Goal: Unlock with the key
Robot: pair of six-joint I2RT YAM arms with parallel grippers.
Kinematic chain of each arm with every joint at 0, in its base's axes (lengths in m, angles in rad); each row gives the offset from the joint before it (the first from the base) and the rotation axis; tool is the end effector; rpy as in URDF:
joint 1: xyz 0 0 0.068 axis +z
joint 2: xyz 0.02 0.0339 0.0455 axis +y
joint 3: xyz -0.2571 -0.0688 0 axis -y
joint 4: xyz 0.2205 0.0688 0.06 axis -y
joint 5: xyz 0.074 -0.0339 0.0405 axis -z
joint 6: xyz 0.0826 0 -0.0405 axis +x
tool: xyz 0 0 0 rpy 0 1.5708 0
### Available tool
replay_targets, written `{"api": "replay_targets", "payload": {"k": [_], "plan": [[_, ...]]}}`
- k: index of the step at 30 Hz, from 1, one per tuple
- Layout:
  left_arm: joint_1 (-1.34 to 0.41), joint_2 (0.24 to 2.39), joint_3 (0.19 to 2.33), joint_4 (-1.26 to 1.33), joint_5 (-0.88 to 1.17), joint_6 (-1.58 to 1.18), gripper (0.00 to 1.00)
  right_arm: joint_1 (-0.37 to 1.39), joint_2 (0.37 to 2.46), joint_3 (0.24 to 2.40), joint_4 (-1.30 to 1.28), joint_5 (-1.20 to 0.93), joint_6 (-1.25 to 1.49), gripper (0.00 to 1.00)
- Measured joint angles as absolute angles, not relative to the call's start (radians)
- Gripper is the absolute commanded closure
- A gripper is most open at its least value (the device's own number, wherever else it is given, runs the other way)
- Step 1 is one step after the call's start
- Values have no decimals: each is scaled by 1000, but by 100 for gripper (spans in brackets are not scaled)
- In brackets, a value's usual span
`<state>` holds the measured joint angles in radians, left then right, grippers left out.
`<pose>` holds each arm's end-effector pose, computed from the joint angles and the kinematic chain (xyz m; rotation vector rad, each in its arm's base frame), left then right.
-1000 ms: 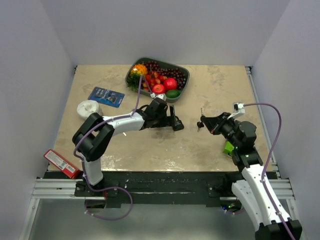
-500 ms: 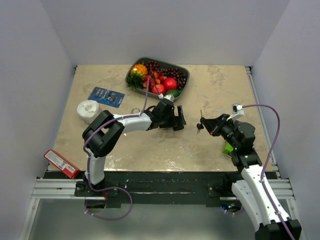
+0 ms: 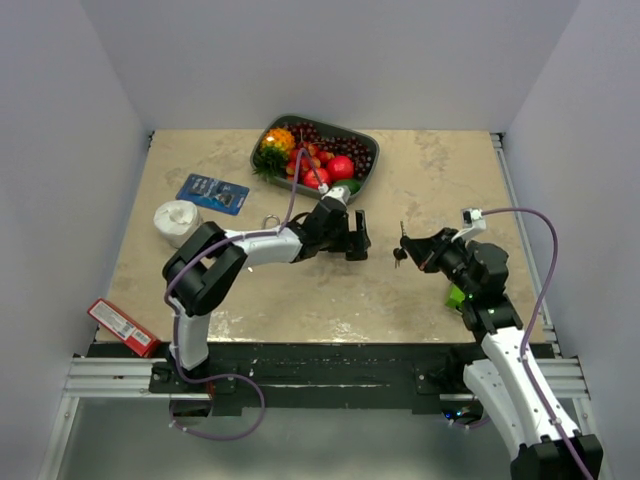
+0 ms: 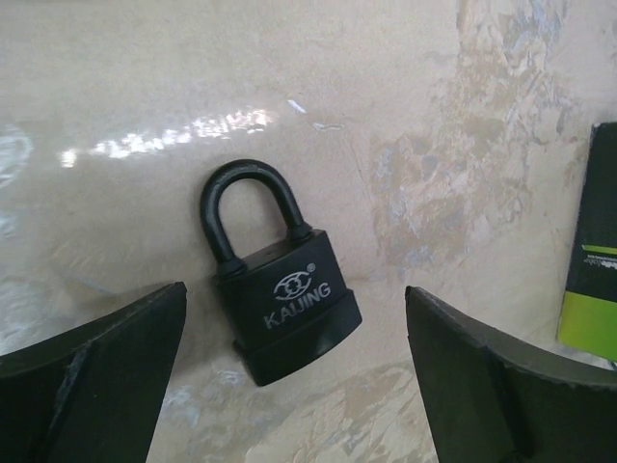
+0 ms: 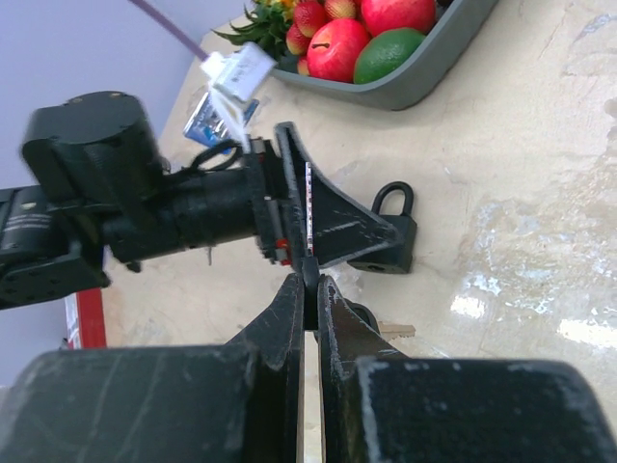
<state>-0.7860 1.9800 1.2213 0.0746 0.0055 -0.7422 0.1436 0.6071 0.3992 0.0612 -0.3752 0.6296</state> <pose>0.3141 -0.3151 0.1423 0.0554 2.3877 -0.7895 0.1800 0.0566 0.2513 0.1442 1.7847 0.8857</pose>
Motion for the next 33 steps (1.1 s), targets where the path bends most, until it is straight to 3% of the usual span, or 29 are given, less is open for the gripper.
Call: {"api": "replay_targets", "payload": {"k": [7, 12, 19, 33], "plan": [[-786, 1740, 1124, 39, -169, -743, 1, 147, 643, 399, 61, -351, 582, 100], [-786, 1591, 1129, 46, -181, -781, 1, 227, 695, 400, 67, -270, 540, 100], [-786, 1639, 1159, 47, -72, -854, 1, 490, 853, 449, 71, -35, 479, 100], [-786, 1754, 1165, 46, 91, -925, 6, 684, 1059, 559, 141, 219, 366, 100]]}}
